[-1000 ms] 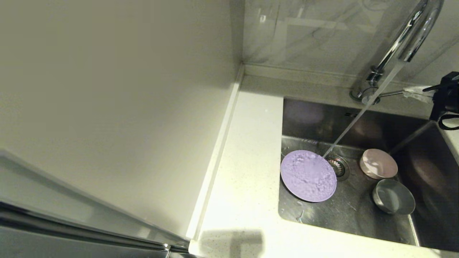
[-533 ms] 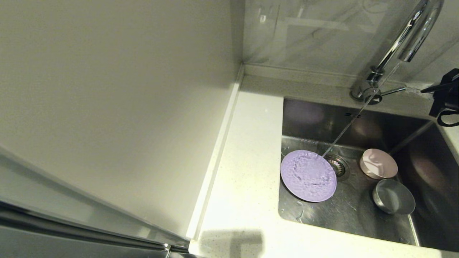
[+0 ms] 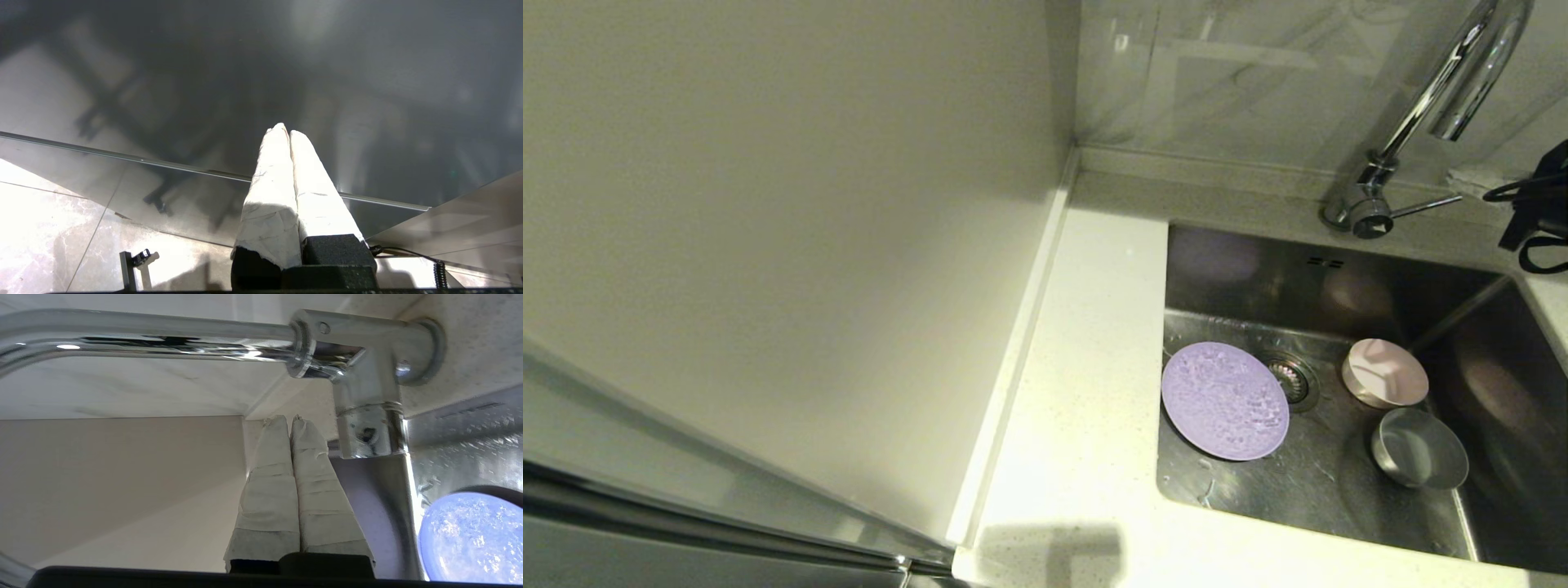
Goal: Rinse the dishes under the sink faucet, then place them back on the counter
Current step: Turn off the faucet, then put a bowl back to the table from the sink
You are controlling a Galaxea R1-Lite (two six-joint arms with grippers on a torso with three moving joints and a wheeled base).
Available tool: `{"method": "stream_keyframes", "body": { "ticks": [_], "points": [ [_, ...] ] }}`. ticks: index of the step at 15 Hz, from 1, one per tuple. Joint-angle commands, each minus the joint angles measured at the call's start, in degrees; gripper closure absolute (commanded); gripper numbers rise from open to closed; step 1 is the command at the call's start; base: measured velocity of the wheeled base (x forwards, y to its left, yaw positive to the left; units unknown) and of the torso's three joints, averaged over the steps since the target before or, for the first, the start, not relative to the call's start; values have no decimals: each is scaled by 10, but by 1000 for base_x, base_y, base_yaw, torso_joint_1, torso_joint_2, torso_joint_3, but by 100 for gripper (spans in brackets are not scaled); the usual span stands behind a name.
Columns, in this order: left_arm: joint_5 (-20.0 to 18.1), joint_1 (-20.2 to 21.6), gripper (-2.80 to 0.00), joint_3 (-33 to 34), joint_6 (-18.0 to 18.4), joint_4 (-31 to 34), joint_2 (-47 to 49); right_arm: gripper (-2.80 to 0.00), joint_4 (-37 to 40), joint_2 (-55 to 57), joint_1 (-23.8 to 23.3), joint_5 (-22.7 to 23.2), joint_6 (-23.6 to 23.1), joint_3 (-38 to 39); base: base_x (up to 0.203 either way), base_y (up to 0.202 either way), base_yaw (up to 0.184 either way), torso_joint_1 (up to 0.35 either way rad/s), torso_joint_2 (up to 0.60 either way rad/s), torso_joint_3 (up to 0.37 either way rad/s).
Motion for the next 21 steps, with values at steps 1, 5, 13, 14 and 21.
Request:
{"method": "stream_keyframes", "body": {
  "ticks": [1, 5, 13, 14, 21],
  "points": [
    [0, 0, 0, 2, 0, 0, 0, 0, -7, 2, -1, 4, 11, 1, 0, 0, 0, 0, 0, 0],
    [0, 0, 0, 1, 0, 0, 0, 0, -11, -30, -22, 5, 11, 19, 0, 0, 0, 0, 0, 0],
    [0, 0, 0, 1, 1, 0, 0, 0, 54, -270, -105, 11, -164, 226, 0, 0, 0, 0, 0, 0],
    [0, 0, 0, 1, 0, 0, 0, 0, 128, -314, -115, -2, -244, 244, 0, 0, 0, 0, 0, 0],
    [0, 0, 0, 1, 0, 0, 0, 0, 297, -592, -33, -474, -618, 513, 0, 0, 0, 0, 0, 0]
  ]
}}
